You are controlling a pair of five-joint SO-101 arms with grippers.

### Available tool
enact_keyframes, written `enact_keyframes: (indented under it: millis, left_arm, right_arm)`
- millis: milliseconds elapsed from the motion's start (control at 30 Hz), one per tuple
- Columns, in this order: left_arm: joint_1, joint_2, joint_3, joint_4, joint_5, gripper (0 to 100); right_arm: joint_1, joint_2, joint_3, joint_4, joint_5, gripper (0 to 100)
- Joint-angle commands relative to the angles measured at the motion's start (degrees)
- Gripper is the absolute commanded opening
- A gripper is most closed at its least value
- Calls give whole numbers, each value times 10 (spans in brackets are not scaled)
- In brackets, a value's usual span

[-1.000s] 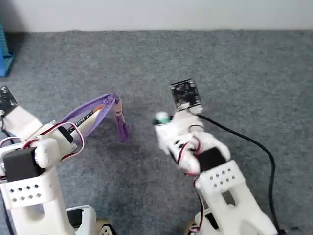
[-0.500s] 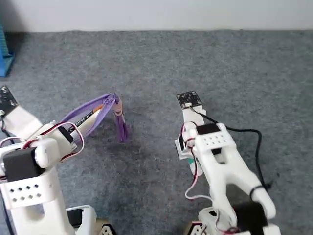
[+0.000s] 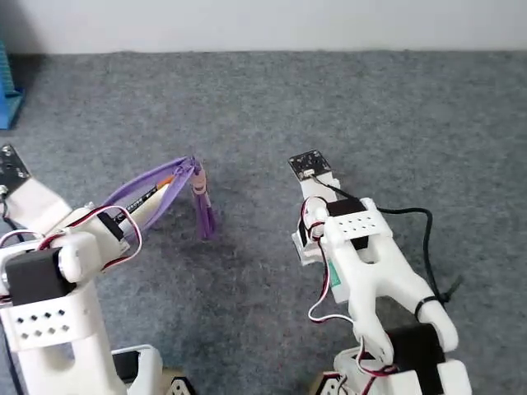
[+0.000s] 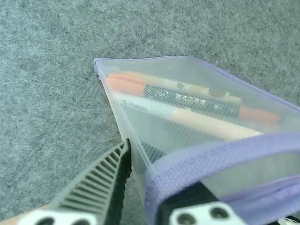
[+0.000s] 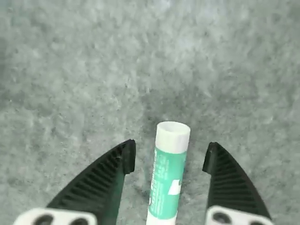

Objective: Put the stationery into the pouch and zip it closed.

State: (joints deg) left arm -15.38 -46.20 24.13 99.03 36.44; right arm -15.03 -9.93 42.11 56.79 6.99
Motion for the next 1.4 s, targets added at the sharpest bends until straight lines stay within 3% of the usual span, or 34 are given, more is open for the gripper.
enact_keyframes:
  millis: [0, 233, 333, 433, 500, 833, 967, 1167, 1367]
  left_arm:
    - [5, 2, 2, -10, 4, 12]
    - [5, 2, 2, -11, 4, 12]
    - [5, 2, 2, -11, 4, 12]
    - [5, 2, 2, -11, 4, 12]
    - [5, 2, 2, -11, 4, 12]
    - [5, 2, 3, -11, 4, 12]
    - [5, 2, 3, -11, 4, 12]
    - [6, 3, 3, -11, 4, 12]
    - [6, 3, 3, -11, 4, 12]
  right_arm:
    - [7, 4, -26, -2, 13, 234]
    - [22, 72, -27, -31, 35, 229]
    - [22, 102, -27, -30, 40, 152]
    - [22, 102, -27, -29, 40, 9]
    - [22, 88, -33, -21, 40, 28]
    - [3, -184, -87, 190, 36, 8]
    - [-43, -346, -115, 237, 35, 8]
    - [-193, -539, -119, 175, 29, 8]
    - [-250, -565, -116, -11, -91, 8]
